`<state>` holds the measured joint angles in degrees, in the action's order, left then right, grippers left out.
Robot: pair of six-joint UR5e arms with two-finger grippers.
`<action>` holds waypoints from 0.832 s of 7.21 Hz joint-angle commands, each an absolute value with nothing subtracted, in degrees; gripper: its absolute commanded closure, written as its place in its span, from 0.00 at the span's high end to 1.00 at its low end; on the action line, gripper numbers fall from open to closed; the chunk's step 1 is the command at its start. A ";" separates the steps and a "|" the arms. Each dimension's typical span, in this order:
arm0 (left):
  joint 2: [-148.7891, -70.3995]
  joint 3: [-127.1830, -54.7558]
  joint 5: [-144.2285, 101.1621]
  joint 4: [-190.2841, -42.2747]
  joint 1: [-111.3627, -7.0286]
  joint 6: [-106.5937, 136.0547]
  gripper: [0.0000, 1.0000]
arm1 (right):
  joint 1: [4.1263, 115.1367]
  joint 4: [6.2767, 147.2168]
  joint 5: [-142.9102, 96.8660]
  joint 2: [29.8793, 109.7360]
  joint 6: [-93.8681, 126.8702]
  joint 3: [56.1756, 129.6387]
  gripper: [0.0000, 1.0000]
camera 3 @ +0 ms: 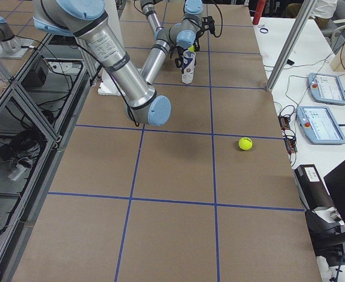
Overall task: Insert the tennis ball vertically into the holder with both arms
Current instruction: 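Carry the held tennis ball with the right gripper over the can's open top, then lower the ball into the can and open the right gripper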
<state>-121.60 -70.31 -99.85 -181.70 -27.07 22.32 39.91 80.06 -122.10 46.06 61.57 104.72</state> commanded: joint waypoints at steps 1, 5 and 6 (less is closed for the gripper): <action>-121.64 -70.31 -99.84 -181.67 -27.07 22.32 0.75 | 37.89 80.07 -120.24 45.97 61.61 104.68 0.00; -121.73 -70.31 -99.76 -181.58 -27.07 22.32 0.75 | 36.65 80.42 -118.56 44.65 61.61 103.10 0.00; -122.08 -70.31 -99.76 -181.41 -27.07 22.32 0.75 | 36.65 80.42 -118.56 43.78 61.79 102.23 0.01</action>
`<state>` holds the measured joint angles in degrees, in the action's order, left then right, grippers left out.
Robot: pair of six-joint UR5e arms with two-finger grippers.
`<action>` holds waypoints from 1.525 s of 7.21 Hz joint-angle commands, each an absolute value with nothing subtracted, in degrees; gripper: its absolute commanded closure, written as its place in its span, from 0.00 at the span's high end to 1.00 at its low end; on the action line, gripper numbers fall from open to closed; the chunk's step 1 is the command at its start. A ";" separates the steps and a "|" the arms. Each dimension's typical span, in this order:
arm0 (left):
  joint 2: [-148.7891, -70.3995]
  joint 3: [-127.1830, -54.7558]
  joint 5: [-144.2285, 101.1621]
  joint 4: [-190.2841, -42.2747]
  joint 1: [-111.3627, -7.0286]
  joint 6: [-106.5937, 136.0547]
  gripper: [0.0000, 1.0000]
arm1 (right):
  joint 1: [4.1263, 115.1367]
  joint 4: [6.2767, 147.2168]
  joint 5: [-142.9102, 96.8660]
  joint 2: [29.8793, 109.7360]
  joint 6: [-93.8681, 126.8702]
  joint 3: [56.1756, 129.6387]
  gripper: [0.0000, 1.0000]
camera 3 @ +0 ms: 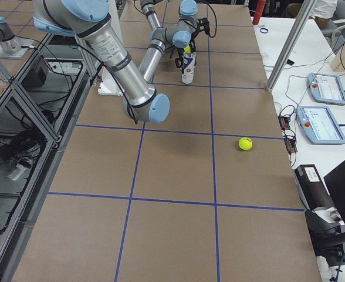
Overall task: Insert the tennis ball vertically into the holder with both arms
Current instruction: 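Lower the ball into the can and open the right gripper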
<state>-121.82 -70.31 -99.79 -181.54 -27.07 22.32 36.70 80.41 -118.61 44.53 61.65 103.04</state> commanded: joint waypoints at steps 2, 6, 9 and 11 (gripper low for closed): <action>-122.08 -70.31 -99.76 -181.41 -27.07 22.32 0.75 | 36.65 80.42 -118.39 43.51 61.79 101.69 0.17; -122.08 -70.31 -99.76 -181.41 -27.07 22.32 0.75 | 36.65 80.42 -117.95 43.51 62.31 101.69 0.62; -122.08 -70.31 -99.67 -181.32 -27.07 22.24 0.75 | 36.47 80.33 -116.10 43.16 64.95 101.69 0.91; -122.08 -70.31 -99.67 -181.23 -27.07 22.24 0.75 | 36.47 80.33 -116.10 43.15 64.95 101.69 0.95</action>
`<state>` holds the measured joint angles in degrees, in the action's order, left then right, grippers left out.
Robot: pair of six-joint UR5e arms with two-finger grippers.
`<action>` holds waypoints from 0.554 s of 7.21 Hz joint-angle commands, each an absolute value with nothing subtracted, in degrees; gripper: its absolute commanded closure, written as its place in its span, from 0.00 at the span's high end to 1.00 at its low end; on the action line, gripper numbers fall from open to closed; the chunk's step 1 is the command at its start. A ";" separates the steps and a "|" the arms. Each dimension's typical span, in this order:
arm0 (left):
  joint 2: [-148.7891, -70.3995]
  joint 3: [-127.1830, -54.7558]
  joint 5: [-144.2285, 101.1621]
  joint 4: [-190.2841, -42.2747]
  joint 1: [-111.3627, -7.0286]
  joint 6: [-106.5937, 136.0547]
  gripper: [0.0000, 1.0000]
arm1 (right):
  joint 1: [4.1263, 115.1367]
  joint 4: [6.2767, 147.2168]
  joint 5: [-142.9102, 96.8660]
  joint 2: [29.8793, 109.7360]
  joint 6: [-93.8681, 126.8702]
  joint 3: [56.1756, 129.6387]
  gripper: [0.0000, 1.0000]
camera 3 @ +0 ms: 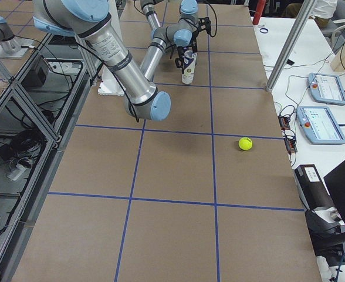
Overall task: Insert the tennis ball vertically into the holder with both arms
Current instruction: 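Raise the right gripper away from the can toward the second ball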
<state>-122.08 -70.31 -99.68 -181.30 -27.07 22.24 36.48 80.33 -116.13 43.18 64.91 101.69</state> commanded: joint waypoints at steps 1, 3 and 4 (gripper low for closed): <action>-122.08 -70.31 -99.67 -181.23 -27.07 22.24 0.75 | 36.47 80.33 -116.10 43.15 65.21 101.69 0.97; -122.17 -70.31 -99.58 -181.32 -27.07 22.24 0.98 | 36.47 80.33 -116.10 43.07 65.30 101.78 0.97; -122.17 -70.31 -99.58 -181.23 -27.07 22.24 0.98 | 36.56 80.33 -116.10 43.15 65.30 101.78 0.97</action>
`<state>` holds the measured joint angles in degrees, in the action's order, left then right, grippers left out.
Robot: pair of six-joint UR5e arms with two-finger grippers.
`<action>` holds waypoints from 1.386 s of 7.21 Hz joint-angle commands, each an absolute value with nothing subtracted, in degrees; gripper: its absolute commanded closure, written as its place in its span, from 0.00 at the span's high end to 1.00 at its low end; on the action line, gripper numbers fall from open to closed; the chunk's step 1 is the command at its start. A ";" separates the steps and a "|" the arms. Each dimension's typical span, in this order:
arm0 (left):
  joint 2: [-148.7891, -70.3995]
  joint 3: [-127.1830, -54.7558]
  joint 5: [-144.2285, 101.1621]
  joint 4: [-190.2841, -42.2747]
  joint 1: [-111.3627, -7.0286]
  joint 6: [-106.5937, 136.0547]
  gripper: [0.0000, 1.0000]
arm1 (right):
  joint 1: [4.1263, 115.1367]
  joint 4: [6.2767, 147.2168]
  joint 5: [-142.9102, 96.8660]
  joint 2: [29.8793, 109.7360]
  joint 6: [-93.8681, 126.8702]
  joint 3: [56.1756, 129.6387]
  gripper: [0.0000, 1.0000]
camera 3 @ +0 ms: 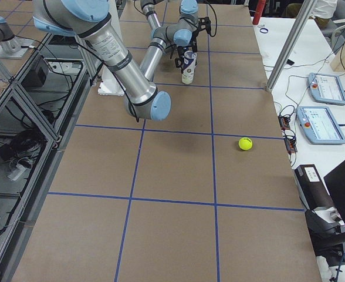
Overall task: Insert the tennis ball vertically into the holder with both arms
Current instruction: 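Raise the right gripper away from the can toward the second ball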
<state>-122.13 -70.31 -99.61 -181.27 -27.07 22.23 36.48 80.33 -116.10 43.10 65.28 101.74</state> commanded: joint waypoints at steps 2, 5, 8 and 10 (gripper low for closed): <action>-122.17 -70.31 -99.58 -181.23 -27.07 22.24 0.98 | 36.56 80.42 -116.10 43.15 65.30 101.78 0.97; -122.17 -70.31 -99.58 -181.14 -27.07 22.24 0.99 | 36.91 80.59 -116.19 43.85 65.22 102.22 0.98; -122.17 -70.31 -99.58 -181.14 -27.07 22.24 0.99 | 46.02 82.97 -120.14 47.36 63.90 102.22 0.99; -122.08 -70.31 -99.58 -181.06 -27.07 22.24 0.99 | 52.26 82.97 -120.32 51.66 59.88 99.51 0.97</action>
